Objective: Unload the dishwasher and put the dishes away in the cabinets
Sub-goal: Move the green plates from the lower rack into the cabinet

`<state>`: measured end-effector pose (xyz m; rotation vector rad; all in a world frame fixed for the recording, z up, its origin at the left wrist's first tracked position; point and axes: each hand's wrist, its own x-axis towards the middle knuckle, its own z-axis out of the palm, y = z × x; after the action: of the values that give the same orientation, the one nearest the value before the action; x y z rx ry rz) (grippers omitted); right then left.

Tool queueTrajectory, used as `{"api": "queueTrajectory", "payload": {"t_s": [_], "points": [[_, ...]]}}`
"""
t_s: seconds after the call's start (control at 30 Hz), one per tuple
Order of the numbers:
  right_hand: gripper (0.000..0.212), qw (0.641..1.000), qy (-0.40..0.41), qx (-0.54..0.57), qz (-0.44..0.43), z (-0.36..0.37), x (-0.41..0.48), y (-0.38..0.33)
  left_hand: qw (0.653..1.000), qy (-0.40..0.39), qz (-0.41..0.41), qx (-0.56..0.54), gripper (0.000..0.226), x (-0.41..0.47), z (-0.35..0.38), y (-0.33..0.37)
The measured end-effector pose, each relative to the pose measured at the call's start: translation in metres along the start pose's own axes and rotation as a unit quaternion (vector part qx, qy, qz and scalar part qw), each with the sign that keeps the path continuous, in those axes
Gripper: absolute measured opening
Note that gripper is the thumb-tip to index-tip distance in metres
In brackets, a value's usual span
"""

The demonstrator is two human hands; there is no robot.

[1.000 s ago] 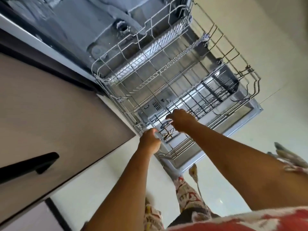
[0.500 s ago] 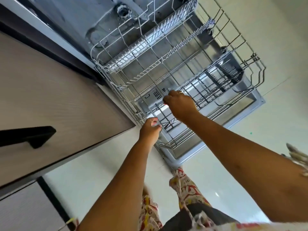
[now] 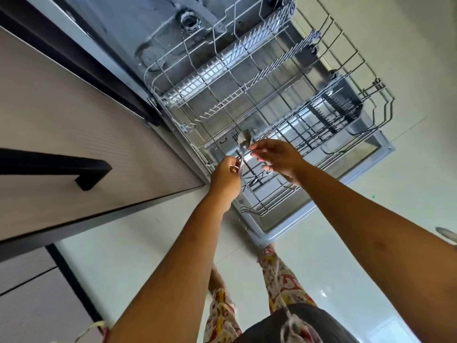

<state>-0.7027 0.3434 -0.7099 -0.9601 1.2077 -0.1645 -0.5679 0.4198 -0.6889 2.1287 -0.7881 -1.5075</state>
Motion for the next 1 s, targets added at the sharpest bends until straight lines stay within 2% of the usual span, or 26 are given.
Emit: {"api": "queueTrajectory", "payload": {"t_s": [0.1,0.17,0.27,0.33,0.37,0.4,0.43,0.53,0.67,0.8,0.93,1.0], "points": [[0.019,0.999,-0.039,0.031,0.021,0.023,-0.002,0.002,0.995,0.003,0.061,0.077,0.027,0.002,0.008,0.017],[0.029,0.999,0.013,-0.026,-0.045,0.039,0.007,-0.005,0.982,0.043,0.087,0.162,0.028,0.012,0.014,0.031],[0.026,0.974,0.080,-0.172,-0.122,0.049,0.021,-0.022,0.935,0.065,0.049,0.346,0.032,0.032,0.014,0.035],[0.024,0.962,0.054,-0.223,-0.146,0.047,0.034,-0.018,0.922,0.049,0.015,0.384,0.034,0.038,0.011,0.029],[0.025,0.968,0.022,-0.219,-0.119,0.046,0.037,-0.017,0.923,0.035,0.017,0.383,0.034,0.037,0.010,0.026],[0.026,0.958,0.024,-0.261,-0.112,0.044,0.041,-0.010,0.924,0.020,0.030,0.380,0.034,0.035,0.011,0.019],[0.028,0.945,0.034,-0.304,-0.116,0.042,0.042,-0.005,0.928,0.013,0.049,0.368,0.035,0.032,0.012,0.012],[0.036,0.943,0.066,-0.314,-0.088,0.035,0.046,-0.001,0.952,0.019,0.092,0.293,0.030,0.035,0.010,-0.007],[0.037,0.929,0.094,-0.350,-0.081,0.013,0.063,-0.003,0.982,0.029,0.020,0.184,0.027,0.049,-0.001,-0.009],[0.034,0.914,0.109,-0.382,-0.080,-0.002,0.088,-0.014,0.990,0.063,-0.029,0.122,0.025,0.065,-0.013,-0.007],[0.038,0.897,0.050,-0.431,-0.087,0.000,0.121,-0.019,0.993,0.091,-0.064,0.044,0.025,0.084,-0.019,-0.004],[0.038,0.902,0.067,-0.417,-0.090,0.002,0.131,-0.023,0.992,0.101,-0.066,0.025,0.026,0.092,-0.020,-0.005]]}}
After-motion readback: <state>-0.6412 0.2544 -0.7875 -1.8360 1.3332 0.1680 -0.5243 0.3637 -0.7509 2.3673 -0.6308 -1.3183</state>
